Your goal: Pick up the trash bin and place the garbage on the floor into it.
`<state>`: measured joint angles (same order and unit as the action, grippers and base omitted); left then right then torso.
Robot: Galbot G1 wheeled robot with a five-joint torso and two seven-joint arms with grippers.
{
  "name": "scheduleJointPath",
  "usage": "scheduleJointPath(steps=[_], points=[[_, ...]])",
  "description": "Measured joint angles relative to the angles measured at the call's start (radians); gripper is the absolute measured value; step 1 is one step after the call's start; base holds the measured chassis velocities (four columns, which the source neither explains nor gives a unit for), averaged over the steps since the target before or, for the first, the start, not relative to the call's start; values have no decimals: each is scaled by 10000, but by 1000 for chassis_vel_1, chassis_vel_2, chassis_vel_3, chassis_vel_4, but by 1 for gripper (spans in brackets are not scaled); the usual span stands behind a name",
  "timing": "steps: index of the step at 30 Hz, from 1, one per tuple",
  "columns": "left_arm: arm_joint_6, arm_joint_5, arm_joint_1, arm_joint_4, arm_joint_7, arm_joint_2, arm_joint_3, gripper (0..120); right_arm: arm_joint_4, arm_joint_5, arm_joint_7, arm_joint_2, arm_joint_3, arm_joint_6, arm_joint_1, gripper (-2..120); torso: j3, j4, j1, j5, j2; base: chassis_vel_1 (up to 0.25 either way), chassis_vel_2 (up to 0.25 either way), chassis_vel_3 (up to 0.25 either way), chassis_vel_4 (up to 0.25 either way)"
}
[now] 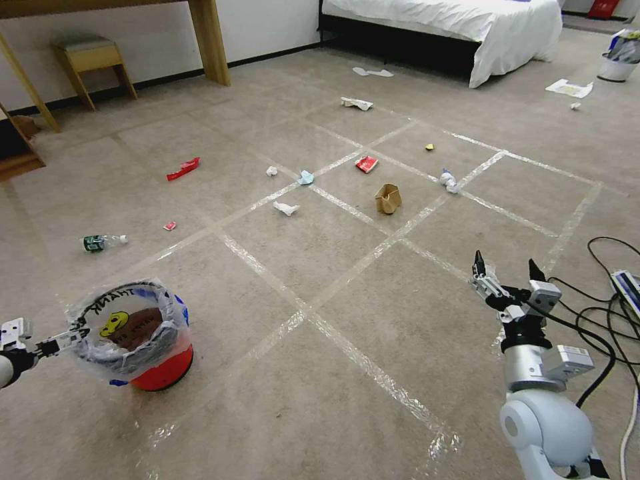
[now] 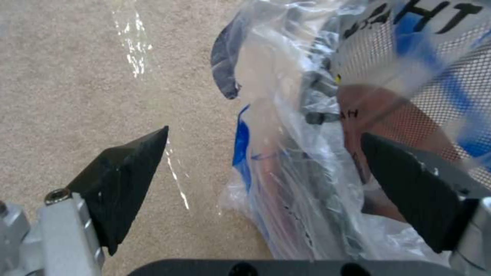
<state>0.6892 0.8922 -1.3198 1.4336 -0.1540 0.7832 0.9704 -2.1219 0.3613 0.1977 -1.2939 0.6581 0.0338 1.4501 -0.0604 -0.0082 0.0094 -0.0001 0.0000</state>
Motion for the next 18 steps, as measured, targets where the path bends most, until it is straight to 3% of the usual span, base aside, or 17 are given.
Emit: scheduleJointPath(steps=[18], points=[[4, -13, 1024, -1032, -110, 315, -563, 99, -17, 129, 30, 163, 165, -7, 36, 100, -1, 0, -1, 1, 0, 0, 0, 0, 0]])
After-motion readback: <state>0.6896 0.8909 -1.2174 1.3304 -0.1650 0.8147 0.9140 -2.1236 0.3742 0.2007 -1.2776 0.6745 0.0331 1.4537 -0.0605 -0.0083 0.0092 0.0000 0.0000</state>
